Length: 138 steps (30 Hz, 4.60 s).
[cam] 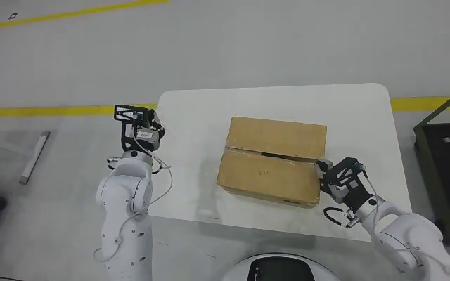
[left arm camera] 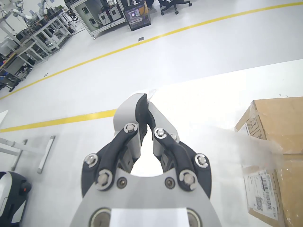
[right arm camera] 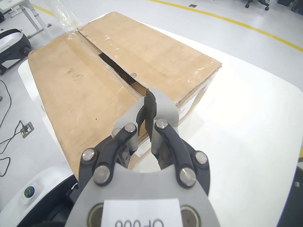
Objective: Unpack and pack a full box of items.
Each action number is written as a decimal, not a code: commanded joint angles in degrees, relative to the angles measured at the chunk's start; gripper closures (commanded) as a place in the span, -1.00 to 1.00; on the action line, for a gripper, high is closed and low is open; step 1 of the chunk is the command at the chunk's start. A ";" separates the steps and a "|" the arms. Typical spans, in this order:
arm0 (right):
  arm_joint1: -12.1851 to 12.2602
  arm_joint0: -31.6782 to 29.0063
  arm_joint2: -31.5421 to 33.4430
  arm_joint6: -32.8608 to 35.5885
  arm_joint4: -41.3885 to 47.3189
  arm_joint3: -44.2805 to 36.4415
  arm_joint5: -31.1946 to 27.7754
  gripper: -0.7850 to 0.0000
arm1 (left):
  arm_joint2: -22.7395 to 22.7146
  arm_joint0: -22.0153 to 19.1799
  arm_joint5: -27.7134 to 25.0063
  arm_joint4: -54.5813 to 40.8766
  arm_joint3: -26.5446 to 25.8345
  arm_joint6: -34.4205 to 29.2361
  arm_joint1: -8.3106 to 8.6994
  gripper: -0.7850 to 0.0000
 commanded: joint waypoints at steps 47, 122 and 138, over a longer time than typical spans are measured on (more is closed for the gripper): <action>0.02 -10.20 16.36 -6.43 6.00 0.13 8.74 1.00 | 40.94 -9.95 -10.59 17.82 9.57 -3.72 -1.94 -1.00; -0.99 -8.35 16.45 -1.54 24.26 -3.27 5.64 1.00 | 48.60 -45.40 3.53 21.47 57.68 12.36 -16.69 -1.00; 1.22 -6.03 21.95 19.87 46.03 0.11 -16.62 1.00 | 29.24 -13.32 -10.33 32.49 9.15 2.84 -7.07 -1.00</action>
